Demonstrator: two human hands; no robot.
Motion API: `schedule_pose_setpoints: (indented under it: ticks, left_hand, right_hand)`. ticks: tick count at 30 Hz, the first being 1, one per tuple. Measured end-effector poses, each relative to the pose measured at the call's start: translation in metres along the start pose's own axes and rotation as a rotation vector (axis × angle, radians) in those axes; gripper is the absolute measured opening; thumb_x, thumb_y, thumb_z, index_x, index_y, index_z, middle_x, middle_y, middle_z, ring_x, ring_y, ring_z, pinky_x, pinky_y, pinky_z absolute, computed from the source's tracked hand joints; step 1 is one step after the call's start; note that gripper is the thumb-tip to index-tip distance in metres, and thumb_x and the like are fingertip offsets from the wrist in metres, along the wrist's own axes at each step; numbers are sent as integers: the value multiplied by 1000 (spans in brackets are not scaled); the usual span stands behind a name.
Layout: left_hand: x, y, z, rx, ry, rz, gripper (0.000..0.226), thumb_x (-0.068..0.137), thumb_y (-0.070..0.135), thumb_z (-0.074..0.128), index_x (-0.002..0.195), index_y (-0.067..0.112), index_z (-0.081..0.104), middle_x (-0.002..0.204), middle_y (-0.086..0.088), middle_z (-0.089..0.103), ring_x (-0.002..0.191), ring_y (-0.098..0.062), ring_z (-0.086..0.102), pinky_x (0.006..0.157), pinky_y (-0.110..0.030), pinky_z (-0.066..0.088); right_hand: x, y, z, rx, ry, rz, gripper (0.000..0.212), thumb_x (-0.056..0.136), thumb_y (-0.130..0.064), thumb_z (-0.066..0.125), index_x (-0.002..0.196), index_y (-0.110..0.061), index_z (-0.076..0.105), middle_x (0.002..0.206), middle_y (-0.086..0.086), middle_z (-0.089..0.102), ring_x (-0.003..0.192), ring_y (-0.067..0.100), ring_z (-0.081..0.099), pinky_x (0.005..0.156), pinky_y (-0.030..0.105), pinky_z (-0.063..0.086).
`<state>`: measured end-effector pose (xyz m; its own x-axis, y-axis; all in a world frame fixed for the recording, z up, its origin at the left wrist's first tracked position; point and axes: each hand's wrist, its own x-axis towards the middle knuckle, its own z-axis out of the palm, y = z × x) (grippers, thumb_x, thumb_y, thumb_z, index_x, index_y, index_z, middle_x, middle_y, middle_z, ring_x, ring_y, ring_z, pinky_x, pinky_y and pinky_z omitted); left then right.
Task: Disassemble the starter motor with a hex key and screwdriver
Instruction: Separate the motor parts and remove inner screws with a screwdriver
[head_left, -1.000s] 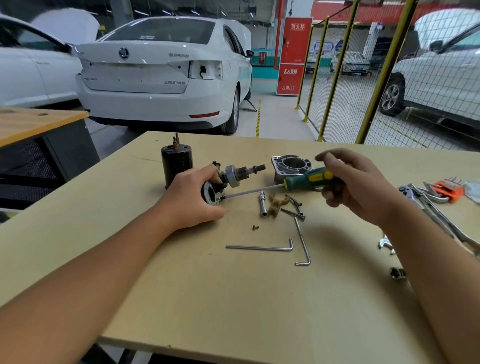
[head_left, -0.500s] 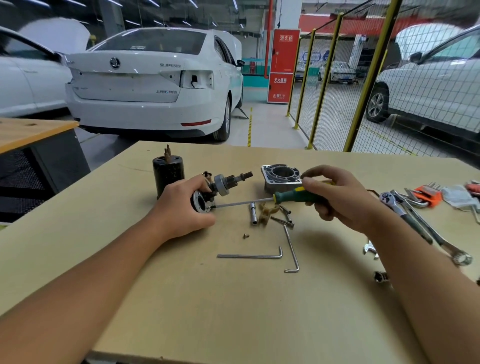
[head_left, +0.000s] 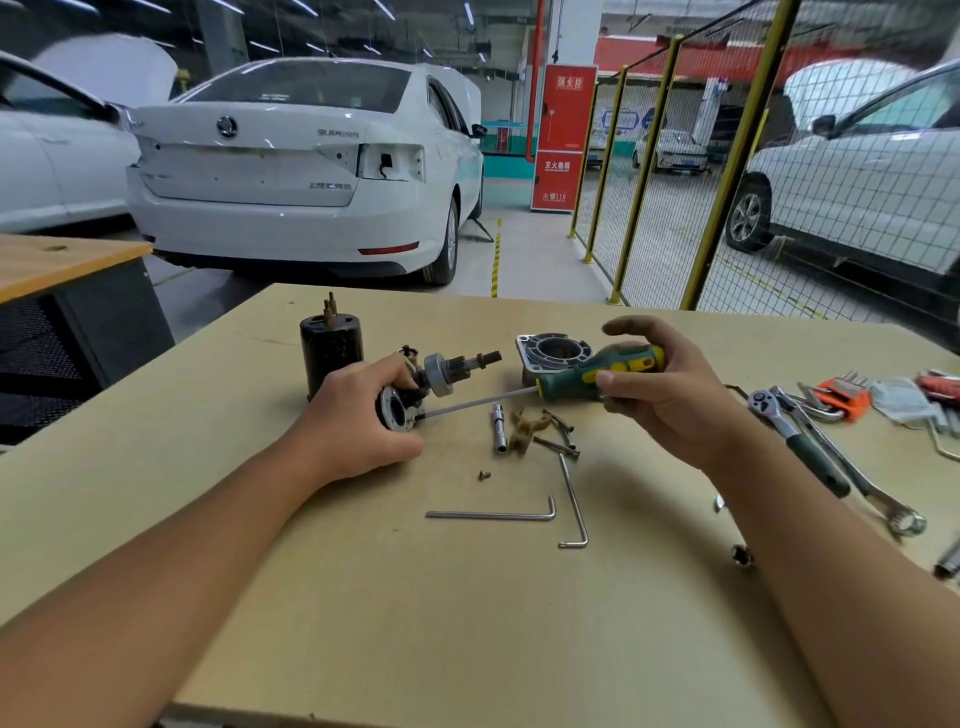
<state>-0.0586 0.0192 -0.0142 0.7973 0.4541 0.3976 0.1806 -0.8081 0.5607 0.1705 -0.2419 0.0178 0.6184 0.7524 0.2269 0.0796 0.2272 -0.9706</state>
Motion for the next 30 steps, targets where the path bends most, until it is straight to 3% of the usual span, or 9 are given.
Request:
schedule_pose_setpoints:
  ticks: [4,7,10,12,15,17,22,27,30]
  left_hand:
    - [0,-1,0,6,1,4,40,56,39,73,94,36,59,98,5,60,86,-11,57,72,-30,50]
    - [1,-3,2,7,15,7,41,55,42,72,93,37,59,96,6,61,86,-10,57,71,-29,50]
    - [2,-6,3,13,19,6,43,52,49,68,93,39,58,95,9,61,84,-6,57,69,-26,46]
    - [2,-7,4,14,19,6,44,51,51,66,93,40,58,94,10,61,84,-6,57,68,-26,47]
    - [3,-7,3,4,24,4,44,51,52,67,92,42,57,94,11,61,83,-6,57,69,-27,49]
    - [3,-7,3,6,22,9,43,51,51,67,92,42,58,94,10,61,84,-6,57,68,-26,47]
    - [2,-6,4,30,21,24,43,52,46,69,93,38,59,93,7,60,83,-7,56,68,-26,45]
    - [2,-6,5,51,12,32,43,52,47,68,93,39,58,94,6,59,85,-9,56,71,-29,49]
    - [2,-5,4,24,33,12,42,51,49,67,91,39,58,92,11,60,84,-3,56,68,-24,47]
  right_hand:
    - [-1,-5,9,-150,82,23,33,85,-45,75,107,-22,69,86,20,66,56,26,53,51,36,49]
    - [-1,-7,2,-179,33,21,22,87,-29,77,106,-18,70,87,23,62,57,24,52,51,34,47]
    - [-2,-6,-1,-26,-46,3,39,74,-5,81,109,-21,72,101,17,65,76,26,62,64,37,54]
    - [-1,-5,5,13,-27,0,33,79,-17,81,110,-21,71,101,19,66,71,28,58,62,38,54]
    - [-1,-6,9,-255,91,5,22,93,-44,68,101,-24,71,83,25,67,53,31,51,48,35,48]
    - [0,-7,5,-334,83,11,20,94,-41,68,99,-22,71,76,23,65,53,30,48,47,34,44]
    - [-4,-10,1,-94,-35,3,39,72,-9,83,108,-18,72,104,16,61,79,27,63,68,37,55]
    - [-4,-7,7,-315,78,26,28,93,-47,68,106,-22,69,85,24,70,57,29,54,52,38,50]
    - [-3,-5,3,-310,55,54,30,84,-48,74,101,-24,71,70,14,65,56,27,49,49,34,45]
